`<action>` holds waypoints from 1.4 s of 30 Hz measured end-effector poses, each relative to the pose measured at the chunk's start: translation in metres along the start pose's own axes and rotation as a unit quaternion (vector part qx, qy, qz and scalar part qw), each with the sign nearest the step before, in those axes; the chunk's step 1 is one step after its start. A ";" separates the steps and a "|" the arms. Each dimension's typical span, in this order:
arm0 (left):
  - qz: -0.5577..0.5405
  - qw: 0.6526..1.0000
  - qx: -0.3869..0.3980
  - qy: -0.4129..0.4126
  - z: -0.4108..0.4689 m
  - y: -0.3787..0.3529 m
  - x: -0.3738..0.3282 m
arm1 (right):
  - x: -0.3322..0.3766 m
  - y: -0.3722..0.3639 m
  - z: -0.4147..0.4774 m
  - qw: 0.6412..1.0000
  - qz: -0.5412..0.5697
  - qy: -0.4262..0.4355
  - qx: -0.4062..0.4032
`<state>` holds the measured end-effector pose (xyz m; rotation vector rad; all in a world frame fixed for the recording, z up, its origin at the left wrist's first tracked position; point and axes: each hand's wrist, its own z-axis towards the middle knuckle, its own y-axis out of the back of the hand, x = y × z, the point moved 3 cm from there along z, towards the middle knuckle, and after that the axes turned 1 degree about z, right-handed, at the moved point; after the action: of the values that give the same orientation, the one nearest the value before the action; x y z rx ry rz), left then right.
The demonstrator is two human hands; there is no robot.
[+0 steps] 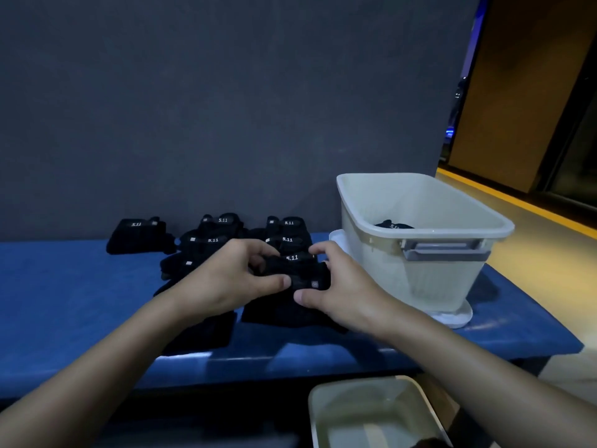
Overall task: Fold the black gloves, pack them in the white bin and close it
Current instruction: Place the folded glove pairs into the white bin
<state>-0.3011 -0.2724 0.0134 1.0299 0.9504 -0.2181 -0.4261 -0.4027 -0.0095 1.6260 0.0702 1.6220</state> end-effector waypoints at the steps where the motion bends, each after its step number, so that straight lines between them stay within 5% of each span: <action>1: -0.039 0.999 0.001 -0.004 0.000 0.004 -0.005 | 0.006 0.004 0.001 1.000 0.008 0.010 -0.006; 11: -0.263 0.965 0.011 0.006 0.003 0.031 -0.033 | 0.052 0.031 0.022 0.992 0.065 0.081 -0.068; 28: -0.359 0.929 -0.088 -0.023 0.004 0.045 -0.028 | 0.082 0.035 0.037 0.993 0.085 0.078 -0.004; 42: -0.319 0.934 -0.129 -0.096 0.046 0.036 -0.075 | 0.091 0.088 0.051 0.987 0.136 0.087 -0.006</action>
<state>-0.2994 -0.3101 0.1007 0.4208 1.0768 -0.7024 -0.4104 -0.4345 0.1219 1.5326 -0.0734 1.9666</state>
